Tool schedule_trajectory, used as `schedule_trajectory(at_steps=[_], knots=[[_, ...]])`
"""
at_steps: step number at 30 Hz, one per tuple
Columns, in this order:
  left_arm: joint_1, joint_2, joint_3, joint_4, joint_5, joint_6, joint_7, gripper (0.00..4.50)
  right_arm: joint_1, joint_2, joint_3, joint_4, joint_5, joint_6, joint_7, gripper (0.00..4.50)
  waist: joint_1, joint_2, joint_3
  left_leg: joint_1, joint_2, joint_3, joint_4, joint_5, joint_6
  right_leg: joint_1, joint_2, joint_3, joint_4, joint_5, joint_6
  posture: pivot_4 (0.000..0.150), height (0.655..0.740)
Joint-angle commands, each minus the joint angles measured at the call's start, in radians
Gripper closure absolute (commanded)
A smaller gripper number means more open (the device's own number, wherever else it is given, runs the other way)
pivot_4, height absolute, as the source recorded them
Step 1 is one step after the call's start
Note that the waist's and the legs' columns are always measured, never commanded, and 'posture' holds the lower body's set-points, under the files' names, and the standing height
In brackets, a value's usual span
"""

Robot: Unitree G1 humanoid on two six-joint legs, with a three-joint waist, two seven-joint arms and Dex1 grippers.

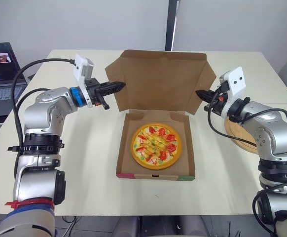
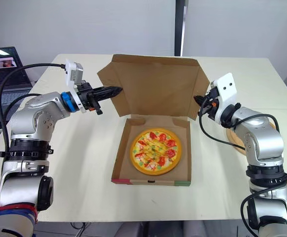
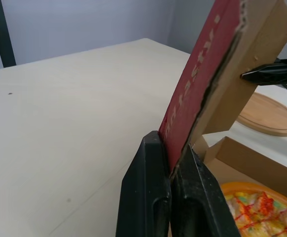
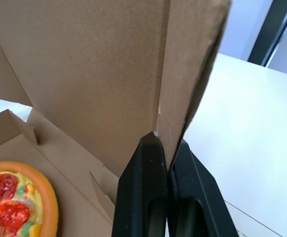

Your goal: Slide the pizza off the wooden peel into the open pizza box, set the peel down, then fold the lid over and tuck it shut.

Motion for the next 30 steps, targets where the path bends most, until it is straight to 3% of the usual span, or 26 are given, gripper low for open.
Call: schedule_trajectory(at_steps=[1, 8, 21, 30], knots=[[-0.063, -0.027, 0.002, 0.038, 0.034, -0.052, 0.023, 4.5, -0.05, -0.003, -0.028, -0.038, -0.003, -0.01, -0.048, 4.45, 0.0, 0.0, 0.0, 0.0, 0.0, 0.0, 0.0, 0.0, 0.0, 0.0, 0.0, 0.0, 0.0, 0.0, 0.0, 0.15, 0.74], [-0.113, -0.118, -0.016, 0.061, 0.085, -0.053, 0.112, 4.5, -0.082, 0.007, -0.015, -0.061, -0.023, 0.023, -0.134, 4.45, -0.006, 0.0, 0.0, -0.011, -0.001, 0.002, 0.004, 0.0, 0.0, -0.015, -0.001, 0.003, 0.011, 0.0, 0.0, 0.15, 0.74], [-0.002, -0.192, 0.032, -0.346, 0.012, 0.29, 0.364, 4.5, -0.027, 0.09, -0.023, -0.32, 0.002, 0.247, -0.293, 4.45, -0.023, 0.0, 0.0, -0.016, -0.001, 0.003, 0.005, 0.001, -0.001, -0.021, -0.001, 0.005, 0.013, 0.0, -0.001, 0.15, 0.74], [0.058, -0.294, 0.088, -0.513, -0.072, 0.437, 0.495, 4.5, 0.025, 0.188, -0.03, -0.415, 0.005, 0.352, -0.37, 4.45, -0.022, 0.0, -0.001, -0.015, -0.001, 0.003, 0.005, 0.002, -0.002, -0.021, -0.001, 0.005, 0.014, 0.001, -0.001, 0.15, 0.74]])
